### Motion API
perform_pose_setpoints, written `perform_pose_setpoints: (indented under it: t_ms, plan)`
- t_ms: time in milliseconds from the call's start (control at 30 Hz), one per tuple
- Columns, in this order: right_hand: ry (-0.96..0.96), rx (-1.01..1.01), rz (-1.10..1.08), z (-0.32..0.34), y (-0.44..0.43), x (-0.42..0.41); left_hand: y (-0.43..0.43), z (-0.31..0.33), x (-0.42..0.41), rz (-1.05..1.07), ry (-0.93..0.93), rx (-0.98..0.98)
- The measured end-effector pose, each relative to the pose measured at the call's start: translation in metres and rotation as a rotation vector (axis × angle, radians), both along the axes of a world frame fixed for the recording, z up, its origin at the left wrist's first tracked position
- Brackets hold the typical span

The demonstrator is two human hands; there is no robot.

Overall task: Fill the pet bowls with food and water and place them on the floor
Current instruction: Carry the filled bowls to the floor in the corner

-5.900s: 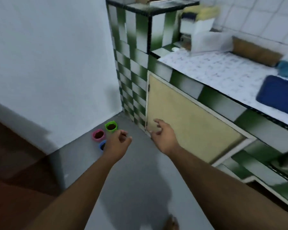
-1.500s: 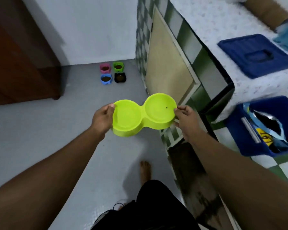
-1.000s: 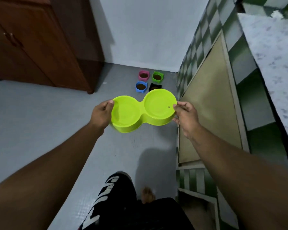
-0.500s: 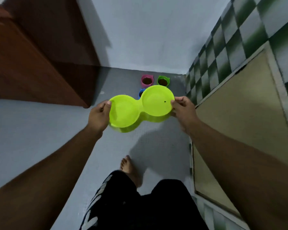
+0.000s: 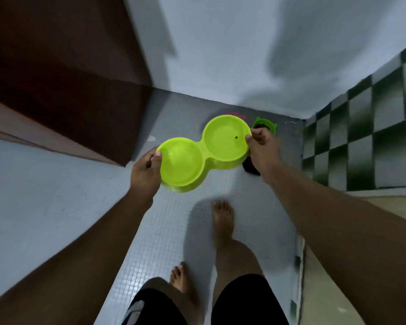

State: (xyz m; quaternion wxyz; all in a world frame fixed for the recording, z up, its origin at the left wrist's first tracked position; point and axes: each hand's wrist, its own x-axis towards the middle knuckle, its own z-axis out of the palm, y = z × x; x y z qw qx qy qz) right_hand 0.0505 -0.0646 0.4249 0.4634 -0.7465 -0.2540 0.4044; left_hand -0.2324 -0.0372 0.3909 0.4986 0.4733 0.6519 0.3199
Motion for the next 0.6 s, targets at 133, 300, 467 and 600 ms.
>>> perform_pose_setpoints:
  t_ms: [133, 300, 467, 600]
  plan:
    - [-0.049, 0.031, 0.084, -0.092, 0.073, 0.021, 0.035, -0.097, 0.022, 0.09, -0.071, -0.078]
    - [-0.108, 0.041, 0.165, -0.237, 0.163, 0.05, 0.075, -0.227, 0.057, 0.255, -0.22, -0.116]
    - [-0.164, 0.042, 0.288, -0.359, 0.235, 0.063, 0.092, -0.342, 0.094, 0.416, -0.304, -0.183]
    - [-0.273, -0.032, 0.416, -0.421, 0.278, 0.08, 0.105, -0.404, 0.117, 0.498, -0.32, -0.222]
